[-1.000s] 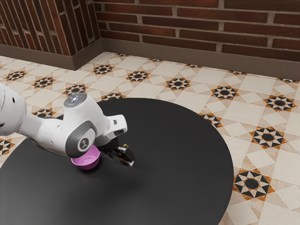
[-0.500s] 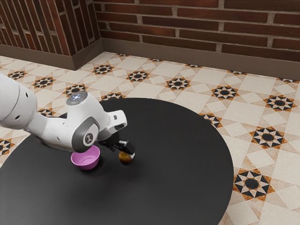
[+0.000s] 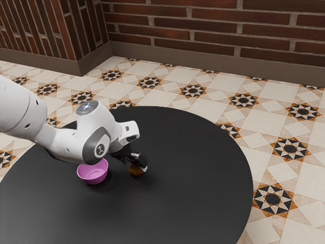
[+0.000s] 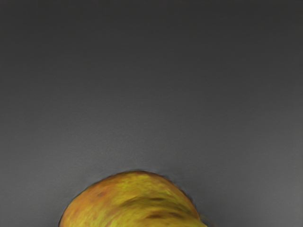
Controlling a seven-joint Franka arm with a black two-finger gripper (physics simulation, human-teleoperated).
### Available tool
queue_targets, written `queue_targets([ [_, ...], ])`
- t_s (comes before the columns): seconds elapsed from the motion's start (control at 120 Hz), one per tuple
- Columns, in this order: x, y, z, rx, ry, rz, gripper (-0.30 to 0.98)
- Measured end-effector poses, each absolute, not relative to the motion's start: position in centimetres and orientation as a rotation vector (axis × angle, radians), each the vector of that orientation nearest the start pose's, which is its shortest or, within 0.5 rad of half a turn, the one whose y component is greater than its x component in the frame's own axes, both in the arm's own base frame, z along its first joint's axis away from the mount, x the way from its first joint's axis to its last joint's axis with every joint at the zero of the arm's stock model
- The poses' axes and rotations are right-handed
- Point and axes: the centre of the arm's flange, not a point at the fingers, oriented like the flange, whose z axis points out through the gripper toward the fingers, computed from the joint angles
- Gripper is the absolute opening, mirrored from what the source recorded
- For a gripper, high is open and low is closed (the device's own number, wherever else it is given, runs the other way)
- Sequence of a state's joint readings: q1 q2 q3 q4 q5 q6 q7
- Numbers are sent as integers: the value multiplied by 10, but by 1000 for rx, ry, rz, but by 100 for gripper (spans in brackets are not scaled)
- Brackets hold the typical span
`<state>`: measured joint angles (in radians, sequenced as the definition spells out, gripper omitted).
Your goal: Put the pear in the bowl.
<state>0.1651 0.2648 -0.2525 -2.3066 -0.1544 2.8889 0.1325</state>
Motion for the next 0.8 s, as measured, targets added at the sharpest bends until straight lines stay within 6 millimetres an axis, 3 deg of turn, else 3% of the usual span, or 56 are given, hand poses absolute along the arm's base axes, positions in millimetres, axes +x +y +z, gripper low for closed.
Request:
queue_targets([
  [0.283, 558, -37, 252, -3223, 116, -493, 69],
  [0.583, 561, -36, 251, -3222, 132, -496, 68],
  [0.8, 561, -32, 245, -3227, 127, -479, 59],
])
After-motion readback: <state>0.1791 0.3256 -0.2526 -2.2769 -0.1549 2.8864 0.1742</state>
